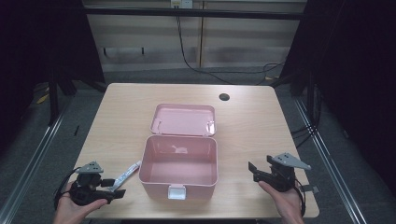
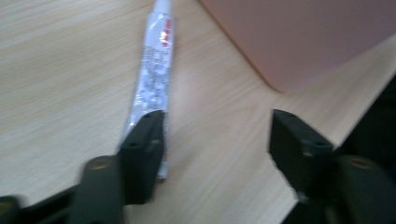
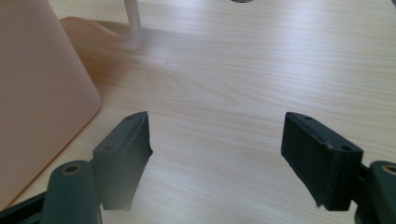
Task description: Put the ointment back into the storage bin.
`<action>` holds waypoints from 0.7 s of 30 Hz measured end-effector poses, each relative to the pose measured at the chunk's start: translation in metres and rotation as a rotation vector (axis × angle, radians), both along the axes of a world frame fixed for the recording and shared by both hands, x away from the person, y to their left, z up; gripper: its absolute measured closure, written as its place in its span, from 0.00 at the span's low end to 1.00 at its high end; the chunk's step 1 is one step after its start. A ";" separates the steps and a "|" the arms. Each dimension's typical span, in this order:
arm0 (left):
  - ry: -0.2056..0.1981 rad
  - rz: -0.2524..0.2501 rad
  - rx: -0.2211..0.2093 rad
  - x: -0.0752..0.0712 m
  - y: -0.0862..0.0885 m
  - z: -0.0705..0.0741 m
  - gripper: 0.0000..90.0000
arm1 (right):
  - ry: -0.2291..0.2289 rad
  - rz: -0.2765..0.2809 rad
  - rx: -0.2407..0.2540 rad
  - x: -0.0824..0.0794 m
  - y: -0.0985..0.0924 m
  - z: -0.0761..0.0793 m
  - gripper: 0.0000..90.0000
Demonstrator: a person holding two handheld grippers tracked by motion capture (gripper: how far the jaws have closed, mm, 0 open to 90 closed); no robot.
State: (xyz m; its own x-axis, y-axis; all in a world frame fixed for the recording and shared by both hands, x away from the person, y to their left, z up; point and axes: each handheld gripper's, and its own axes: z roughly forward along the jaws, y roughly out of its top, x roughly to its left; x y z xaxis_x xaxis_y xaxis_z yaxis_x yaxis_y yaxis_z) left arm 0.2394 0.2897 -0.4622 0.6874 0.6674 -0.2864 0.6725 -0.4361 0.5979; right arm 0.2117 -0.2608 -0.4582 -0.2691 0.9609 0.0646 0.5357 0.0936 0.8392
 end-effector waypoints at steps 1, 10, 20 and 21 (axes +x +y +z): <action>0.003 0.000 -0.001 -0.001 0.000 0.001 0.45 | -0.004 0.000 -0.007 0.000 0.000 0.001 0.26; 0.017 0.015 -0.018 0.001 -0.002 0.010 0.48 | 0.002 0.045 0.053 -0.011 0.000 0.011 0.26; 0.012 -0.028 0.104 0.013 -0.016 0.029 0.53 | 0.016 0.120 0.032 -0.024 0.002 0.011 0.27; 0.014 -0.034 0.113 0.013 -0.017 0.032 0.53 | 0.022 0.123 0.039 -0.023 0.001 0.010 0.27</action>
